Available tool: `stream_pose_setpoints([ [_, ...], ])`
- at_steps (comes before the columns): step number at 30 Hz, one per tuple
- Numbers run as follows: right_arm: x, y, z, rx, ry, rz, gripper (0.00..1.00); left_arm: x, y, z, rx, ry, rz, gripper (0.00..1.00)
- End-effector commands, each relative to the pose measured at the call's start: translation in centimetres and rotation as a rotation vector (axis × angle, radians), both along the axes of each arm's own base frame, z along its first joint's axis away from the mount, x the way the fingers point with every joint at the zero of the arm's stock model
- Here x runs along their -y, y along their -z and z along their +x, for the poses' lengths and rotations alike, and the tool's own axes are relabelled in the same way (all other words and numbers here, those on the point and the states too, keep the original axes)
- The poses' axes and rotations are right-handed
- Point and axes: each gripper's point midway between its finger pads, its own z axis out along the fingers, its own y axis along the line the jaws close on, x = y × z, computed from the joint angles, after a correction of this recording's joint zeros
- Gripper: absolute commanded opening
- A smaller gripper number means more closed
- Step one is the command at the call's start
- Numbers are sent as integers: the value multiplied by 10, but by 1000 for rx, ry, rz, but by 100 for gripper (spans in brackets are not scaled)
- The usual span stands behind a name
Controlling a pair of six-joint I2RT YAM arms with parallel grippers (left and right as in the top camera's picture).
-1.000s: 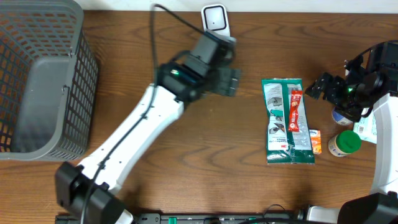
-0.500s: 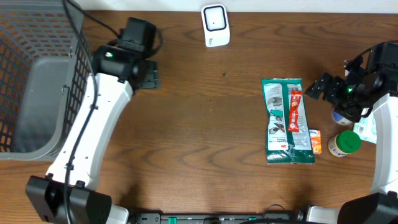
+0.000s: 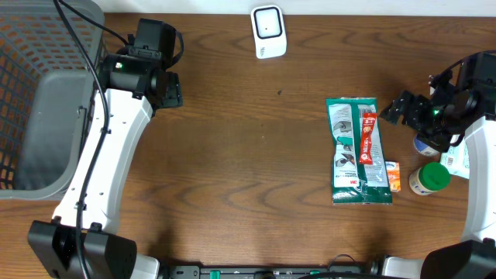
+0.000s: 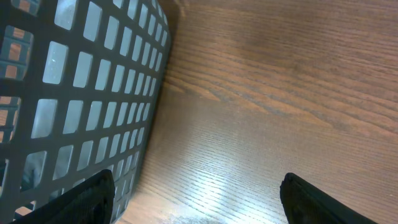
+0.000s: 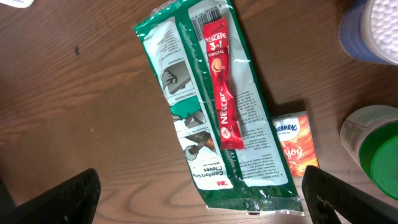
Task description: Scan the item barcode
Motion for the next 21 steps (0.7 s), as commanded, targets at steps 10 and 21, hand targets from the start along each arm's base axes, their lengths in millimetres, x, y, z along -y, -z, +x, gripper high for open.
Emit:
stream_pose_setpoints([
  [10, -3, -4, -2, 15, -12, 0, 99, -5, -8, -3, 14, 3, 23, 81],
  [21, -33, -88, -5, 362, -113, -200, 99, -5, -8, -3, 14, 3, 23, 81],
])
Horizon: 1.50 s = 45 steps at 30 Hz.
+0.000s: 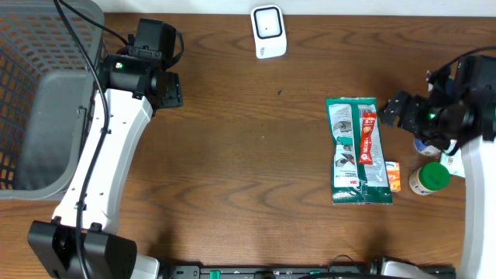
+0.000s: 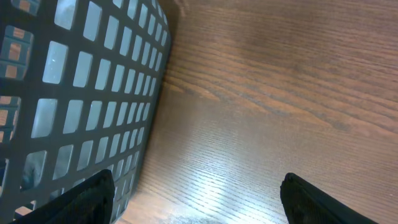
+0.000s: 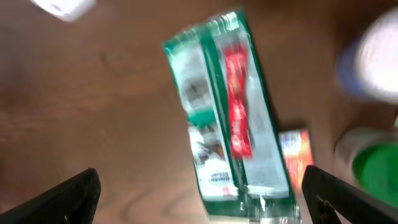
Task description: Scan the item barcode
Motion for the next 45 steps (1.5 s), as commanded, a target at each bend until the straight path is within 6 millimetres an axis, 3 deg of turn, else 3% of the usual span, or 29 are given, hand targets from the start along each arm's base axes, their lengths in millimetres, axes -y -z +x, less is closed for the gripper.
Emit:
stream_pose_setpoints([
  [1, -15, -52, -2, 219, -48, -116, 99, -5, -8, -3, 15, 3, 22, 81],
  [2, -31, -82, -1, 373, -118, -183, 99, -5, -8, -3, 15, 3, 22, 81],
  [4, -54, -115, -8, 547, -231, -250, 99, -5, -8, -3, 15, 3, 22, 81],
  [5, -74, -142, -19, 716, -333, -298, 99, -5, -8, -3, 15, 3, 22, 81],
  [7, -85, -161, -36, 863, -373, -312, 99, -5, -8, -3, 15, 3, 22, 81],
  [9, -84, -167, -53, 964, -362, -305, 99, -5, -8, -3, 15, 3, 22, 81],
  [12, -78, -158, -78, 1068, -336, -307, 99, -5, -8, -3, 15, 3, 22, 81],
  [16, -69, -129, -108, 1196, -323, -364, 99, -5, -8, -3, 15, 3, 22, 81],
  [24, -50, -114, -120, 1430, -187, -423, 99, -5, -8, -3, 15, 3, 22, 81],
  [31, -58, -111, -132, 1652, -215, -496, 99, -5, -8, -3, 15, 3, 22, 81],
  [36, -58, -94, -126, 1671, -215, -519, 99, -5, -8, -3, 15, 3, 22, 81],
  [45, -56, -6, -89, 1394, -272, -501, 99, -5, -8, -3, 15, 3, 22, 81],
])
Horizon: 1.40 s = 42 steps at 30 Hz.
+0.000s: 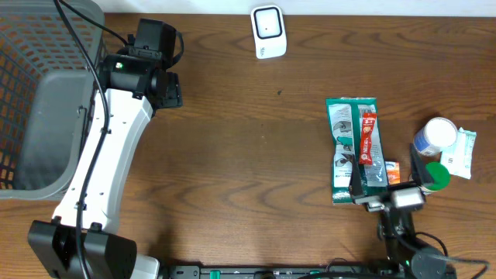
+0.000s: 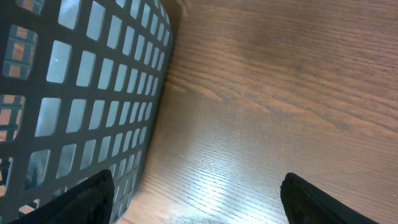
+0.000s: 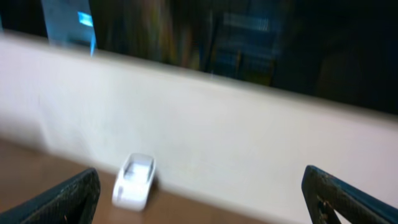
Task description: Scan the item barcode
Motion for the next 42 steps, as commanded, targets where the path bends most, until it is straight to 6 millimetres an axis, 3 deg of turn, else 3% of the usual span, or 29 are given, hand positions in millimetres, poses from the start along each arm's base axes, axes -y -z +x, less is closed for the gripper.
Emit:
stream_pose_setpoints([
  [1, 2, 23, 7, -86, 16, -18, 99, -4, -8, -2, 16, 6, 15, 82],
  [8, 10, 102, 16, -413, 65, -40, 99, -4, -8, -2, 16, 6, 15, 81],
  [42, 14, 102, 17, -417, 85, -30, 99, -4, -8, -2, 15, 6, 15, 81],
])
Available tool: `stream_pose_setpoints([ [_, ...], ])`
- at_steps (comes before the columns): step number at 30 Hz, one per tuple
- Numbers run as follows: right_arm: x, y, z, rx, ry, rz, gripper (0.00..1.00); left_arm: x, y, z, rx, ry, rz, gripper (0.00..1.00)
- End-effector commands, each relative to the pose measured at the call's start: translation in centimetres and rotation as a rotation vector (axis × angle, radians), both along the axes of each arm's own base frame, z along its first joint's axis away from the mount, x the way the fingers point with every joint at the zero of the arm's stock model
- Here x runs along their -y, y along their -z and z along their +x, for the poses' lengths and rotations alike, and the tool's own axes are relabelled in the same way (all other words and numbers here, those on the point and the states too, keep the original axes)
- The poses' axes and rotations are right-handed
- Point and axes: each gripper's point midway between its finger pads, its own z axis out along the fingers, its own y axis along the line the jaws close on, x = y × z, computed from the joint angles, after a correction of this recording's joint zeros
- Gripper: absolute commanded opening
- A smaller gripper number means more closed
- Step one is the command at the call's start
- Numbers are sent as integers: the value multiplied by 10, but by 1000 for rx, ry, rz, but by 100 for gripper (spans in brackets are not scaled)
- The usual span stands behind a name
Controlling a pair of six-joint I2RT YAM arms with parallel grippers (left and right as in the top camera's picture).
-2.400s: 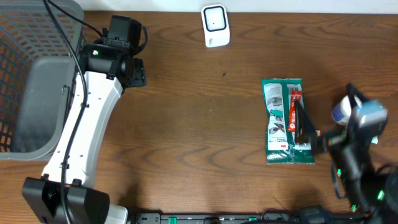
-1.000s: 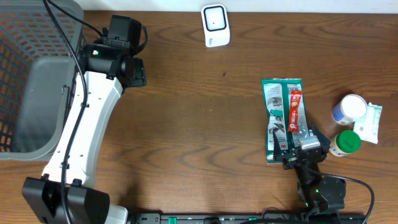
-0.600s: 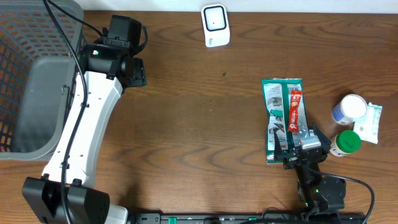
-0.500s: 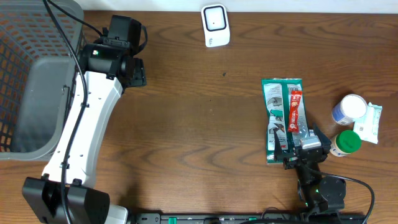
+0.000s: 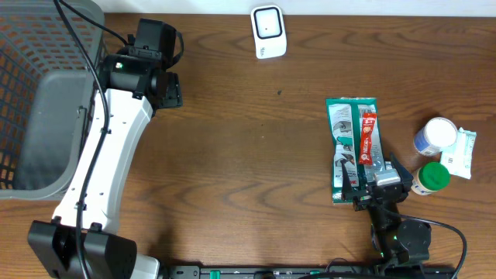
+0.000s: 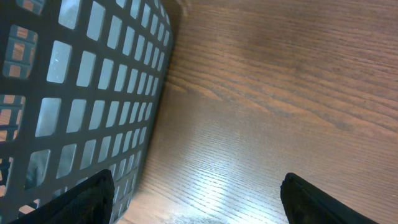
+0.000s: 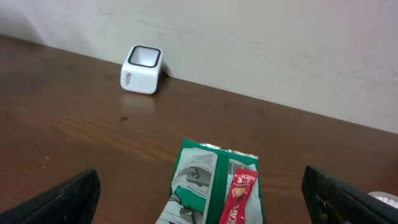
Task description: Scan the item barcode
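Observation:
A green packet [image 5: 353, 147] lies flat on the table's right half with a red Nescafe sachet [image 5: 367, 139] on top of it. The right wrist view shows the packet [image 7: 199, 180], the sachet [image 7: 239, 193] and, far behind them, the white scanner [image 7: 142, 70]. My right gripper [image 5: 377, 186] is open, low at the packet's near end, with nothing between its fingers [image 7: 74, 196]. The scanner [image 5: 268, 31] stands at the table's back edge. My left gripper [image 5: 169, 87] is open beside the basket, far from the packet, over bare wood [image 6: 249, 112].
A grey mesh basket [image 5: 31, 101] fills the left end of the table, its wall [image 6: 81, 93] close to my left fingers. A white bottle [image 5: 435, 136], a green-lidded jar [image 5: 432, 177] and a white pack [image 5: 463, 153] stand right of the packet.
My right wrist camera faced the wall and scanner, blurred; now it looks along the table over the packet and sachet, and the gripper sits at the packet's near end. The left arm is unchanged.
My right gripper hung open over the table's right side, looking down on the packet, sachet and bottles, and stayed there with its view blurred. Then the arm was at the front edge facing the wall. Now it is low behind the packet. The left arm never moved.

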Motion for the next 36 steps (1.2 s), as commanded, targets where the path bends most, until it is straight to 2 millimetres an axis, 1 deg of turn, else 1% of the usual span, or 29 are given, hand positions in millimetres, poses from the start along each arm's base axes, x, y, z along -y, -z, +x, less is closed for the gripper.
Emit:
stream_pose_setpoints([
  [1, 5, 1, 0, 0, 23, -1, 99, -4, -8, -2, 15, 6, 15, 81],
  [3, 5, 1, 0, 0, 23, -1, 99, -4, -12, -3, 27, 6, 13, 81],
  [6, 5, 1, 0, 0, 23, -1, 99, -5, -27, -9, 70, 6, 6, 81],
  [8, 5, 1, 0, 0, 23, -1, 99, -8, -44, -15, 116, 12, 10, 81],
  [10, 5, 1, 0, 0, 23, -1, 99, -9, -64, -24, 181, 10, -5, 81],
  [11, 5, 1, 0, 0, 23, -1, 99, -8, -86, -33, 254, 16, -30, 81],
  [12, 5, 1, 0, 0, 23, -1, 99, -9, -97, -37, 294, 18, -40, 82],
  [14, 5, 0, 0, 0, 23, -1, 99, -12, -125, -54, 391, 17, -56, 81],
  [16, 5, 1, 0, 0, 23, -1, 99, -16, -150, -76, 479, 16, -71, 81],
  [19, 5, 0, 0, 0, 23, -1, 99, -21, -177, -105, 582, 15, -88, 81],
  [21, 5, 1, 0, 0, 23, -1, 99, -24, -185, -124, 612, 15, -93, 81],
  [23, 5, 1, 0, 0, 23, -1, 99, -29, -192, -141, 645, 8, -90, 82],
  [25, 5, 1, 0, 0, 23, -1, 99, -35, -196, -155, 668, -8, -92, 82],
  [28, 5, 1, 0, 0, 23, -1, 99, -39, -191, -173, 678, -20, -120, 82],
  [30, 5, 1, 0, 0, 23, -1, 99, -44, -182, -183, 678, -45, -118, 82],
  [36, 5, 1, 0, 0, 23, -1, 99, -53, -136, -207, 654, -96, -114, 82],
])
